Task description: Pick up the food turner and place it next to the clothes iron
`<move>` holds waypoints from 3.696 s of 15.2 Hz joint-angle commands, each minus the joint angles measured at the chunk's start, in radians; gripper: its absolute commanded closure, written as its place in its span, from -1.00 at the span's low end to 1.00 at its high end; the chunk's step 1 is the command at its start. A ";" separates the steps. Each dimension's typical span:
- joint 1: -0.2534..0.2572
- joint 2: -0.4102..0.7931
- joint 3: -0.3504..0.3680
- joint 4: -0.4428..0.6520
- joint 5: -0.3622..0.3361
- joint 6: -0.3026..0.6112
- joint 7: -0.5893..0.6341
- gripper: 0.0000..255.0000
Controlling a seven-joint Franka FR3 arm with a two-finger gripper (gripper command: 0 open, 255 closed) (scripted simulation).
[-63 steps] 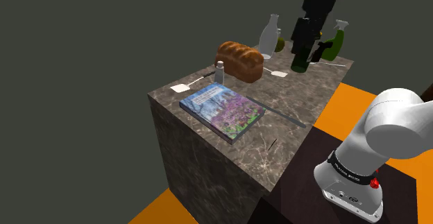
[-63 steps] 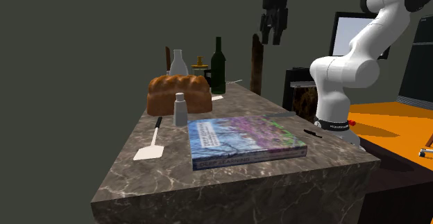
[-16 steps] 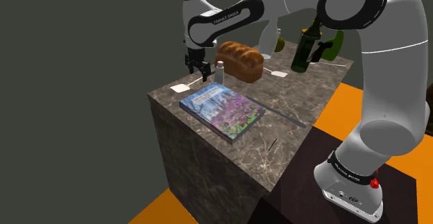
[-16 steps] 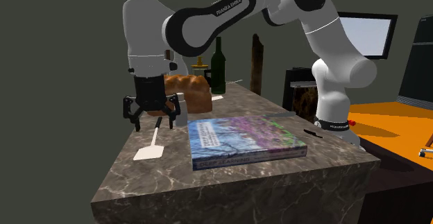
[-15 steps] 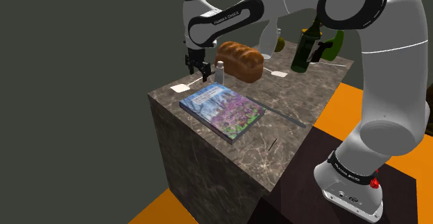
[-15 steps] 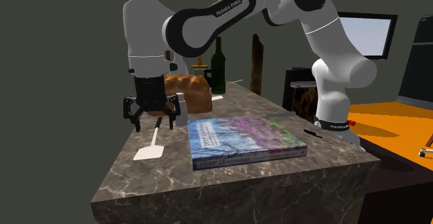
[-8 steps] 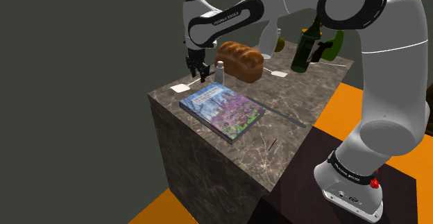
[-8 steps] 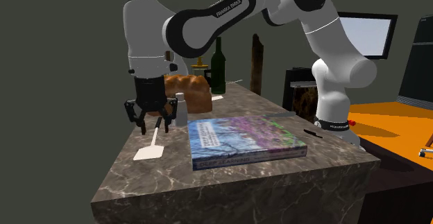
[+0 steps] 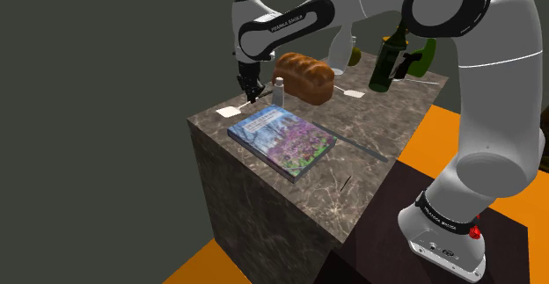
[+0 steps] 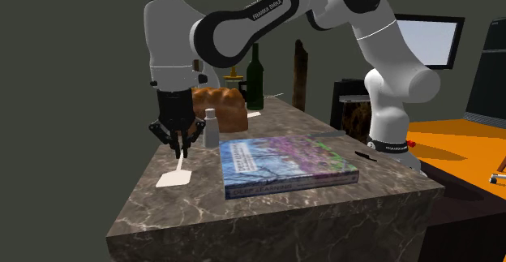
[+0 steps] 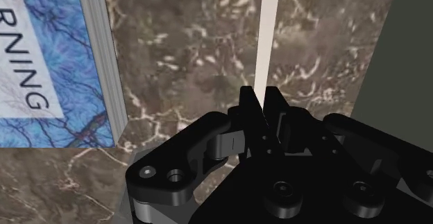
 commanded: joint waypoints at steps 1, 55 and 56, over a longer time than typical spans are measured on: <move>0.000 0.000 0.000 0.000 0.000 0.000 0.000 1.00; -0.245 -0.490 -0.063 -0.154 0.180 -0.283 -0.374 1.00; -0.258 -0.510 -0.074 -0.178 0.185 -0.277 -0.398 1.00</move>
